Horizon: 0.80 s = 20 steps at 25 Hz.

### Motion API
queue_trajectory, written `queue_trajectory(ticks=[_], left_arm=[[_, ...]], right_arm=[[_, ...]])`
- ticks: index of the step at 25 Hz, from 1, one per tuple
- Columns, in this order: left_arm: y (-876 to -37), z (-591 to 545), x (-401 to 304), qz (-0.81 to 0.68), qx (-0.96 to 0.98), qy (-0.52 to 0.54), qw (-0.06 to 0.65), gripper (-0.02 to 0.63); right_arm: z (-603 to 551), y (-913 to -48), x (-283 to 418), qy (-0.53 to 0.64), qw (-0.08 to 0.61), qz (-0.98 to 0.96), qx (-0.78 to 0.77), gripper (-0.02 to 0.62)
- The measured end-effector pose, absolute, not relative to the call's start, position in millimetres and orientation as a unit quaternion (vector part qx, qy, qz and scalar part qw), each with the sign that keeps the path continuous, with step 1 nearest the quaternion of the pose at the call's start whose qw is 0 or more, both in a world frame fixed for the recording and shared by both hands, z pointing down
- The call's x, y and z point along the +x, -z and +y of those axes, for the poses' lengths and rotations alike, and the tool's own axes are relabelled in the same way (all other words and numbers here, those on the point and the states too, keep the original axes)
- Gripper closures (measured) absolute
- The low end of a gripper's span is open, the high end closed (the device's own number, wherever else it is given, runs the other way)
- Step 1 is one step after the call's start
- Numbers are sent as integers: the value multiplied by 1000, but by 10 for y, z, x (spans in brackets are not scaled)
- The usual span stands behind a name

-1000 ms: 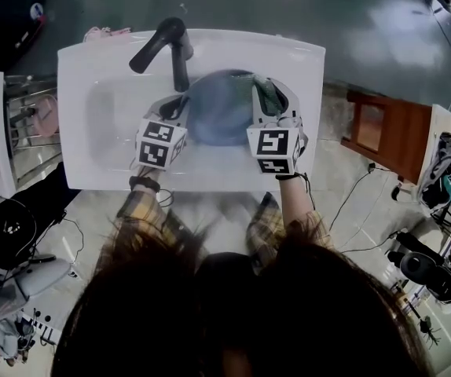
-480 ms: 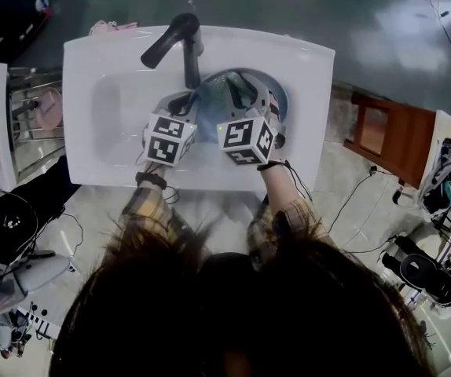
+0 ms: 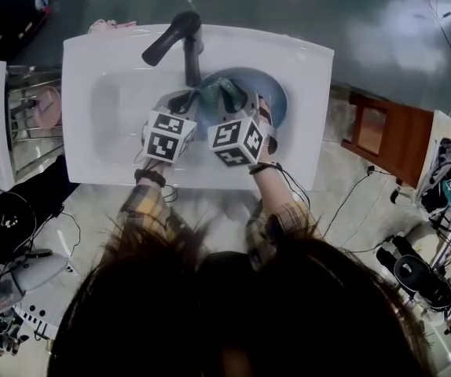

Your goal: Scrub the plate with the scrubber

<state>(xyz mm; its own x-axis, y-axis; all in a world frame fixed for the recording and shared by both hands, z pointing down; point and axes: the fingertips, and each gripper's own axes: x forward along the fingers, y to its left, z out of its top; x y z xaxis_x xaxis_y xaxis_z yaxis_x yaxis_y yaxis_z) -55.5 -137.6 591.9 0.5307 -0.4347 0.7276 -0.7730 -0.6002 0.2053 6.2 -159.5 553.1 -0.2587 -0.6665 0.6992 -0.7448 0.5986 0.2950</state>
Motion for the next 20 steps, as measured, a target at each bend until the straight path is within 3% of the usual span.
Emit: queue_trajectory(ticks=[14, 20], left_arm=[[-5928, -1374, -554, -363, 832, -329, 260, 572], [-5935, -1375, -559, -364, 831, -332, 259, 573]], right_arm=[[-1408, -5695, 151, -146, 396, -787, 450, 503], [-1141, -5901, 77, -118, 459, -794, 381, 495]])
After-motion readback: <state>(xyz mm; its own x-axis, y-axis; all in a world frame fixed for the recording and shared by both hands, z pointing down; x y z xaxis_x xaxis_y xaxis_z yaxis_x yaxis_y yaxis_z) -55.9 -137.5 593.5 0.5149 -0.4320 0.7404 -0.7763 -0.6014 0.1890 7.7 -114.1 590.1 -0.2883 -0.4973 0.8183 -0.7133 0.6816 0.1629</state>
